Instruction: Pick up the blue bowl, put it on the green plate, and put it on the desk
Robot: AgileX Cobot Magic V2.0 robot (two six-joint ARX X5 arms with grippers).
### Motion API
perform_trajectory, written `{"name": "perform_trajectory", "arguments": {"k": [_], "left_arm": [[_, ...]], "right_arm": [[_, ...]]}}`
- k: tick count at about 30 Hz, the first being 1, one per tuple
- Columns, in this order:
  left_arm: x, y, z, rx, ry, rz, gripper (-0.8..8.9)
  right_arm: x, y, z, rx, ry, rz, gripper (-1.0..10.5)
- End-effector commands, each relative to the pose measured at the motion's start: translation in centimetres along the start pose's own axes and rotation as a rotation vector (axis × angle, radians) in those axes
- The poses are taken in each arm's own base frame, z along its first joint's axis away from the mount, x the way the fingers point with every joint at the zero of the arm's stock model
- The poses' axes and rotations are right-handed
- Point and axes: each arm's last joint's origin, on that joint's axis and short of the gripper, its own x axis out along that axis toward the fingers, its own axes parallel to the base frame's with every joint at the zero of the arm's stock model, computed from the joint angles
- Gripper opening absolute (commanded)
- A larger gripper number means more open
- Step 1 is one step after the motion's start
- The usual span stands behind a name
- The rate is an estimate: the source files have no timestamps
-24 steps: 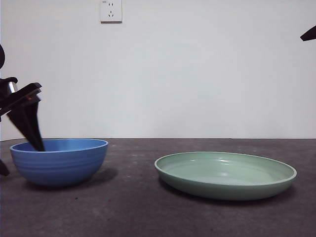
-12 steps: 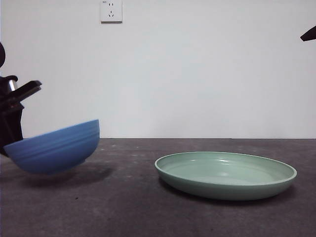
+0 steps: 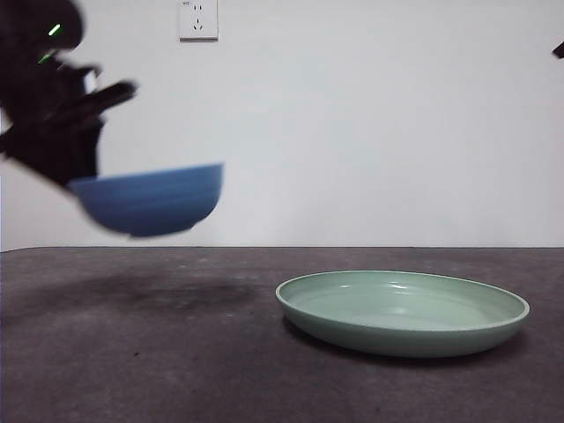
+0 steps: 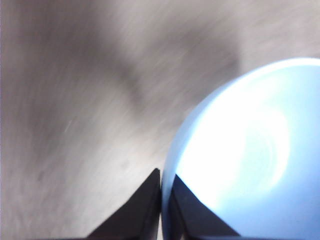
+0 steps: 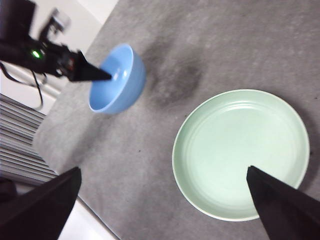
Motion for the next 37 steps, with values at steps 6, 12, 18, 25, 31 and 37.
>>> {"name": "perform_trajectory", "arguments": {"k": [6, 12, 18, 25, 31, 37], "left_arm": [[0.9, -7.8, 3.4, 0.171, 0.050, -0.046, 0.09], [5.0, -13.1, 3.9, 0.289, 0.131, -0.085, 0.09], [9.3, -17.3, 3.6, 0.379, 0.212, -0.101, 0.09], [13.9, -21.1, 2.2, 0.539, 0.259, -0.003, 0.09], [15.1, -21.2, 1.7, 0.548, 0.278, 0.007, 0.09], [14.5, -21.3, 2.3, 0.545, 0.258, 0.001, 3.22]], "right_arm": [[-1.6, 1.5, -0.7, -0.067, -0.018, -0.033, 6.5], [-2.7, 2.2, -1.7, -0.073, -0.040, -0.144, 6.5], [-3.7, 2.9, -2.6, -0.070, -0.080, -0.237, 6.5], [-4.4, 3.4, -3.5, -0.072, -0.090, -0.252, 6.5], [-4.4, 3.5, -3.5, -0.065, -0.091, -0.251, 6.5], [-4.4, 3.5, -3.5, -0.062, -0.092, -0.250, 6.5]]}}
